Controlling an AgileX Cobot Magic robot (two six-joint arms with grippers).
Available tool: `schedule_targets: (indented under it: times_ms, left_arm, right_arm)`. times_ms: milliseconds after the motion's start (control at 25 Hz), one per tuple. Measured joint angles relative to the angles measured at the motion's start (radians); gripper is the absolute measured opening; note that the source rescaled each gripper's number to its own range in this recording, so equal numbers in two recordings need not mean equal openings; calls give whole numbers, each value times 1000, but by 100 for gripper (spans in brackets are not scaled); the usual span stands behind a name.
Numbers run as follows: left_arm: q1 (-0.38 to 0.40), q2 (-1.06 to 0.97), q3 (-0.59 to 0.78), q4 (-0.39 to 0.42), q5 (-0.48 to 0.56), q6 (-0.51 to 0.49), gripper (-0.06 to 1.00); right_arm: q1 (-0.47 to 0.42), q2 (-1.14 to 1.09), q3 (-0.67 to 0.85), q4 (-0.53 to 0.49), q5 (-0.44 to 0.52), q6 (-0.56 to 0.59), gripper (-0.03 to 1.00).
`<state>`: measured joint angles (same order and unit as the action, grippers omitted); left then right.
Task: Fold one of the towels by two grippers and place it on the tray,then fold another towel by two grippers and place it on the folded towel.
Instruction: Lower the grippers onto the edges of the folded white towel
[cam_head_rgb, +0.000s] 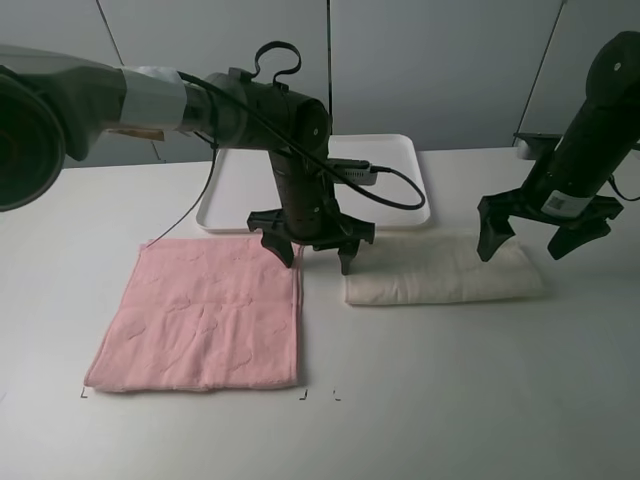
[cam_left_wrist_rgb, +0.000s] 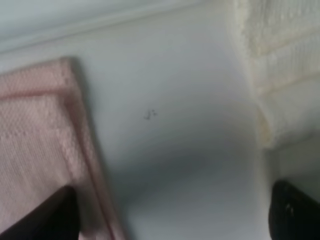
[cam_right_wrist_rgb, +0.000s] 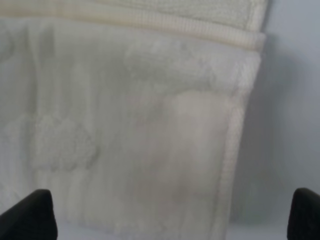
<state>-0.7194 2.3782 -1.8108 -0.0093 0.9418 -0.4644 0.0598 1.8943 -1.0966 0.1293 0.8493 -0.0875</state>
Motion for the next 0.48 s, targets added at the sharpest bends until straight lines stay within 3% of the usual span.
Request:
schedule_targets:
  times_ms: [480]
  left_arm:
    - [0,0,-15,17,34,-8,98]
  right_arm:
    - [-4,43,-25,-37,5,27,100]
